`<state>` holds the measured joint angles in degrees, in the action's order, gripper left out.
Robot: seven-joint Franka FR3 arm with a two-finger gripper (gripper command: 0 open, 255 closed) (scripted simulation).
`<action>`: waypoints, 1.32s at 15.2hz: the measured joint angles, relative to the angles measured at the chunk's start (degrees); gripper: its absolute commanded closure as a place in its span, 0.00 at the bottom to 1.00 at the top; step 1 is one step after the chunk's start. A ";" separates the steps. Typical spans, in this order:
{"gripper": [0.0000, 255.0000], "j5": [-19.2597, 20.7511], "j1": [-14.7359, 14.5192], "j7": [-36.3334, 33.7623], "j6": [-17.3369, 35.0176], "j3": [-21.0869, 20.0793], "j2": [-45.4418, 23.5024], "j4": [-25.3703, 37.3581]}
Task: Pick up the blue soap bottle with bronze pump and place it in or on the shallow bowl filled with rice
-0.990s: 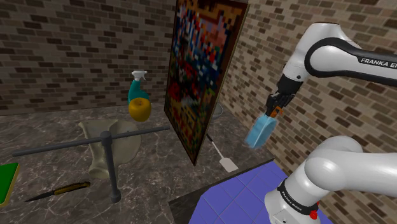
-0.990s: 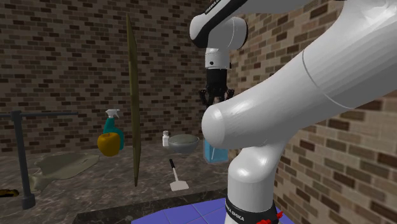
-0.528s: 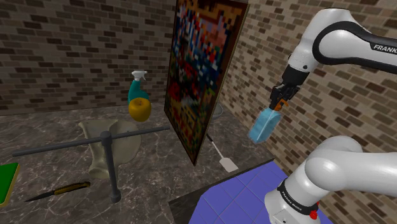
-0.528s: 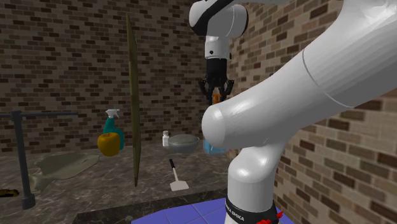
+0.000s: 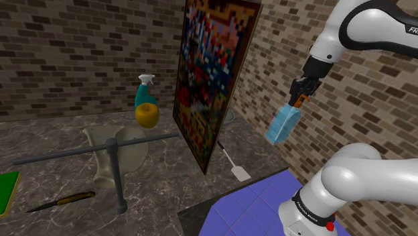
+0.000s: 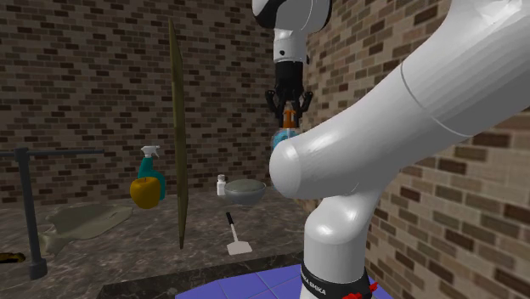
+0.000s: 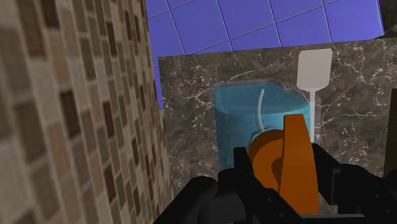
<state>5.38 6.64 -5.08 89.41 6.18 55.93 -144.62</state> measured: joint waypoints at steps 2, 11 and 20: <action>1.00 -0.09 -0.04 0.06 -1.42 -0.10 -0.25 1.67; 1.00 -1.38 -1.68 -0.56 1.97 -0.12 -17.62 15.63; 1.00 -3.27 -3.13 -0.87 1.57 -0.05 -38.23 36.54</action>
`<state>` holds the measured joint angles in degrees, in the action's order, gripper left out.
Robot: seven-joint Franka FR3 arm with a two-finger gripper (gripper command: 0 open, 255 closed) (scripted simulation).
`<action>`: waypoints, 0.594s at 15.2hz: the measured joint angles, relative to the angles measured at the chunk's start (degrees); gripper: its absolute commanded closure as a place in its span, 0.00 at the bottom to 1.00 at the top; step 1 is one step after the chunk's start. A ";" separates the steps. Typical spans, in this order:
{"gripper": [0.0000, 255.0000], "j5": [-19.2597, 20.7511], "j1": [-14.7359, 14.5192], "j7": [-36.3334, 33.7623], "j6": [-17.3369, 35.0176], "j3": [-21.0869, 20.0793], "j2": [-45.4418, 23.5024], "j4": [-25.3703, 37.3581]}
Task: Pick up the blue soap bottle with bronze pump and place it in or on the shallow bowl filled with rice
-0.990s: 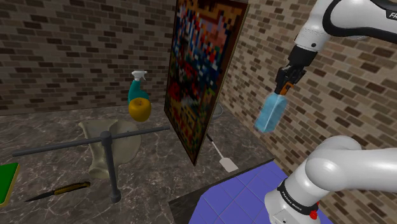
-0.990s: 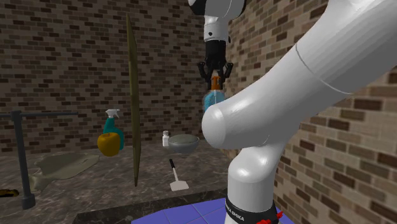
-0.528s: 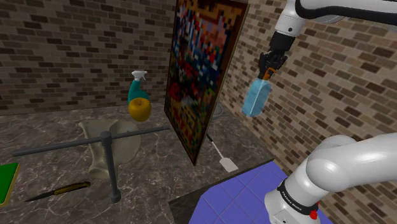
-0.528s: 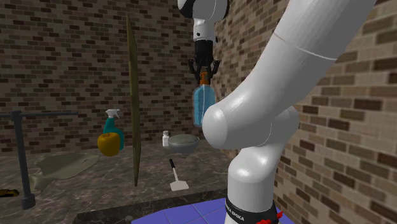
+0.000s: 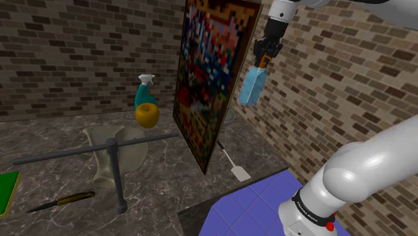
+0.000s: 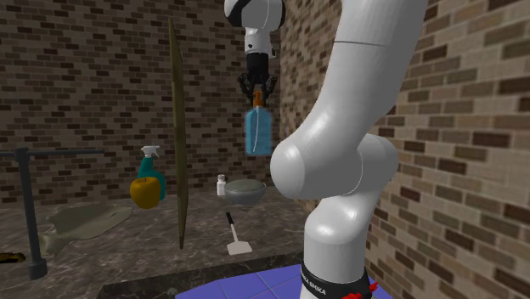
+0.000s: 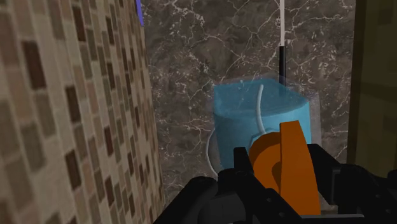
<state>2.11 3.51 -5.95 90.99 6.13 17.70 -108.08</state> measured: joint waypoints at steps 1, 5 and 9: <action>1.00 -0.24 -0.06 0.15 -0.34 0.13 -2.63 2.98; 1.00 -1.26 -0.22 0.49 -2.70 0.43 -12.63 15.26; 1.00 -2.52 0.10 1.06 -7.10 0.76 -23.26 30.25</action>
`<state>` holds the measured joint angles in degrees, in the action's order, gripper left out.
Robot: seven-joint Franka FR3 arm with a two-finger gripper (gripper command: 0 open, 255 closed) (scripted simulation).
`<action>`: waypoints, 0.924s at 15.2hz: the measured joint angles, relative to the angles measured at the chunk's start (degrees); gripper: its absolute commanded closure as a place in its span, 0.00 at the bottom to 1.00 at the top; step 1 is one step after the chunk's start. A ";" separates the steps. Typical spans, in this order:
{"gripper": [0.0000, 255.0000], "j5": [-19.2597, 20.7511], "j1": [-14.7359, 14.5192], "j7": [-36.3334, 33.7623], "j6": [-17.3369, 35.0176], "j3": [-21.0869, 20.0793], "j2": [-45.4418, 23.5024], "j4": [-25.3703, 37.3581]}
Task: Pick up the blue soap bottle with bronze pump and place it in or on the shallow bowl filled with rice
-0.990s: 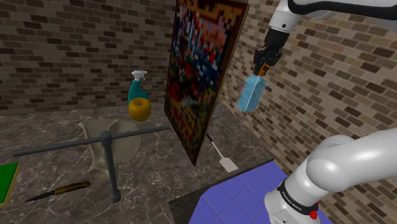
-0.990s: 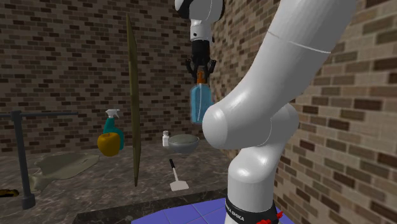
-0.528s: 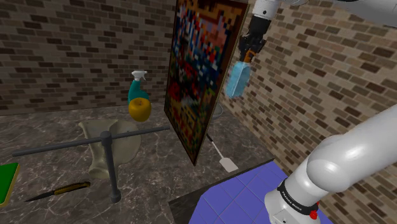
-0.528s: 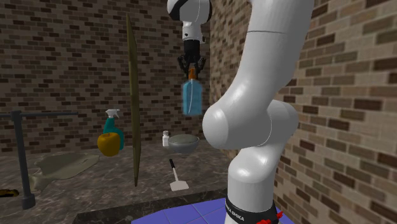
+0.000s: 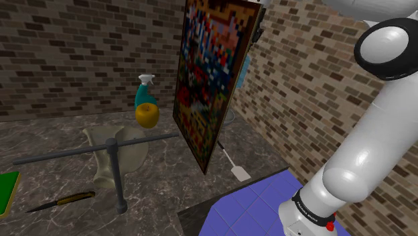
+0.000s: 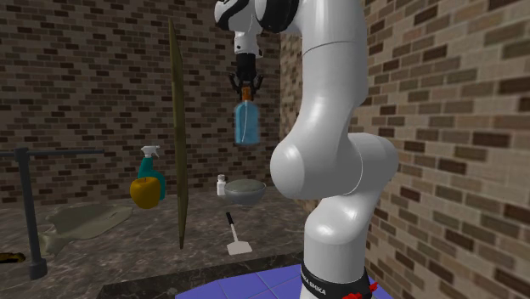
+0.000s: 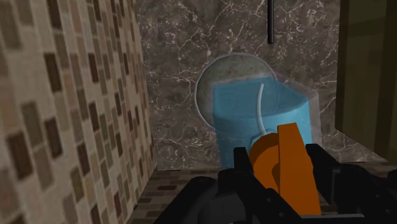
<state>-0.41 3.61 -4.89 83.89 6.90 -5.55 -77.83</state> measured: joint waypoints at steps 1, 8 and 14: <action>1.00 -0.27 0.12 0.08 -1.28 0.04 -2.37 3.61; 1.00 -0.37 0.04 0.01 3.20 -0.02 -3.22 -0.04; 1.00 -0.18 -0.16 -0.22 8.24 -0.12 -1.79 -6.49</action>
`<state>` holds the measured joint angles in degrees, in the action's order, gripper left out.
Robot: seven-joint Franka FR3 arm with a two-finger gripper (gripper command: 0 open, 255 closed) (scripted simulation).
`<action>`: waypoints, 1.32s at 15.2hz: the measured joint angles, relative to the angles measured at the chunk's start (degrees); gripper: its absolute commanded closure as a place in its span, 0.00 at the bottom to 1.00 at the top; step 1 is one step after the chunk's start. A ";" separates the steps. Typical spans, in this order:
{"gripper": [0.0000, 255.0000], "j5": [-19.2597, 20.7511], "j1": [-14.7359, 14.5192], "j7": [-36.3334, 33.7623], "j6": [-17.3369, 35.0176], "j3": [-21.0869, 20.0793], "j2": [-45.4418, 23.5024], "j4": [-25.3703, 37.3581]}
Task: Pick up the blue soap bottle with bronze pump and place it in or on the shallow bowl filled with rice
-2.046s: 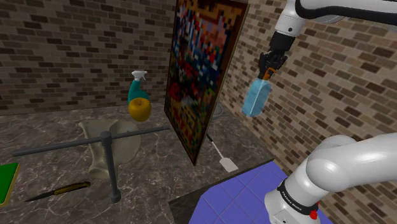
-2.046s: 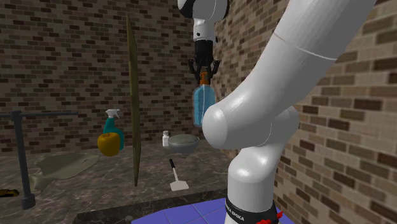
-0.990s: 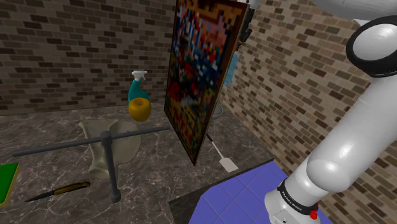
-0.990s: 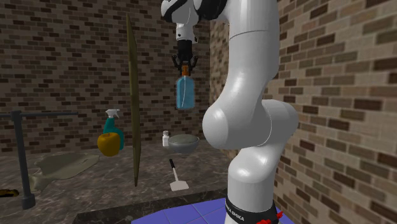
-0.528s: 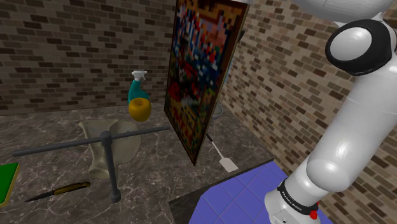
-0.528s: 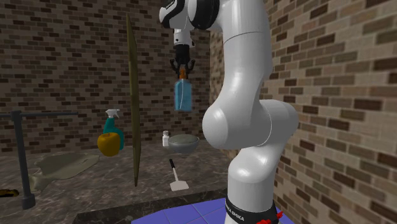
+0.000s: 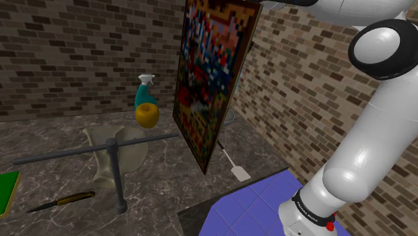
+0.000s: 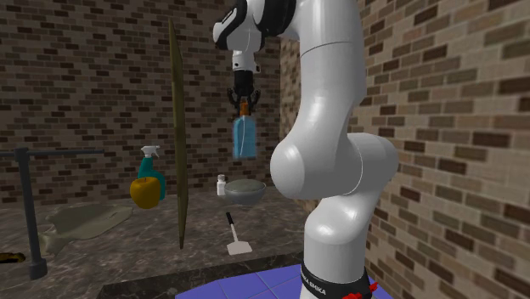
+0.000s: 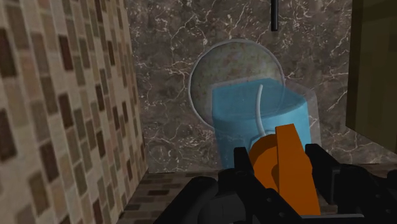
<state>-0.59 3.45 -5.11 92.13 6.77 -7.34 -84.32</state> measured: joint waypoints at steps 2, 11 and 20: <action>1.00 0.05 -0.01 0.02 1.74 0.01 0.44 -2.18; 1.00 0.16 -0.08 0.00 9.11 -0.02 1.40 -10.49; 1.00 0.13 -0.14 -0.09 13.75 -0.08 1.19 -14.92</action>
<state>-0.46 3.31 -5.20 105.87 6.70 -6.15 -99.24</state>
